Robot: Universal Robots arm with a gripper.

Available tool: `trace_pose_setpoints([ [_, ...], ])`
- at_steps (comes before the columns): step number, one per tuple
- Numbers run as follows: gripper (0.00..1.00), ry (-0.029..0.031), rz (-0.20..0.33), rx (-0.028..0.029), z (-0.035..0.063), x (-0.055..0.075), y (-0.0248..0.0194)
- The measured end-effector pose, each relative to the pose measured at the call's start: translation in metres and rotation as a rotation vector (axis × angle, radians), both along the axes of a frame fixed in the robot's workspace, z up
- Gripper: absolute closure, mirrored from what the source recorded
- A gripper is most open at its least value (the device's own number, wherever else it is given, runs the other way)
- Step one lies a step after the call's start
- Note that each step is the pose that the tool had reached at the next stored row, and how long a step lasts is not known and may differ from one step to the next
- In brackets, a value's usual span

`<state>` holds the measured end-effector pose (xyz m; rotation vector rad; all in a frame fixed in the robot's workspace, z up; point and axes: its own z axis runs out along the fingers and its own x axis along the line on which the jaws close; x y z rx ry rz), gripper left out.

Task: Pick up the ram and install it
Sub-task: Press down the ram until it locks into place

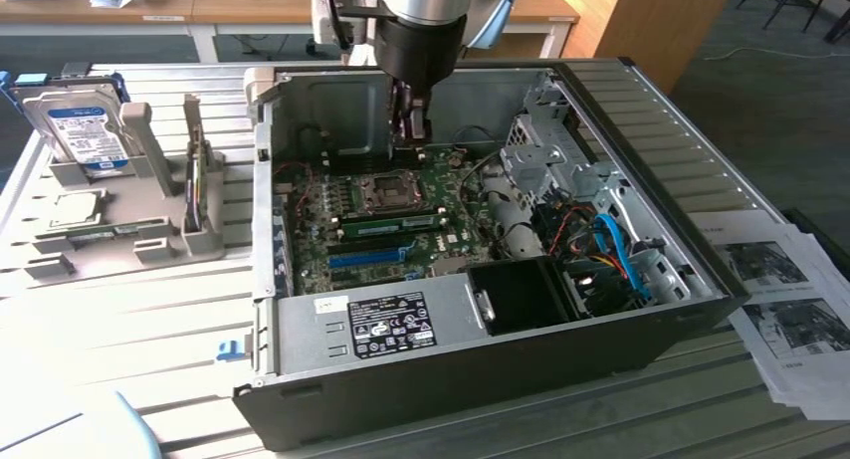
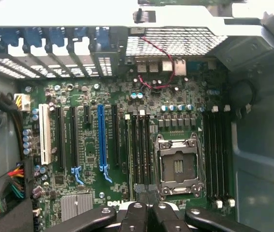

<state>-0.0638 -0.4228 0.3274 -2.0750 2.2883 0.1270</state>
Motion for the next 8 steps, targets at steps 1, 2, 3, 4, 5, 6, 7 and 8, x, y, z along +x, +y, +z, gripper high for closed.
trace_pose_setpoints([
  [1,0.91,-0.0001,-0.018,0.0001,-0.0001,0.0,0.0],
  [2,0.91,0.0,-0.036,0.0,-0.0001,0.0,0.0],
  [3,0.91,-0.0001,-0.054,0.0001,-0.0001,0.0,0.0],
  [4,0.91,-0.0001,-0.072,0.0,-0.0001,0.0,0.0],
  [5,0.91,-0.0001,-0.09,0.0001,-0.0001,0.0,0.0],
  [6,0.91,-0.0001,-0.109,0.0001,-0.0001,0.0,0.0],
  [7,0.91,-0.0001,-0.126,0.0001,-0.0001,0.0,0.0],
  [8,0.91,-0.0001,-0.144,0.0001,-0.0001,0.0,0.0],
])
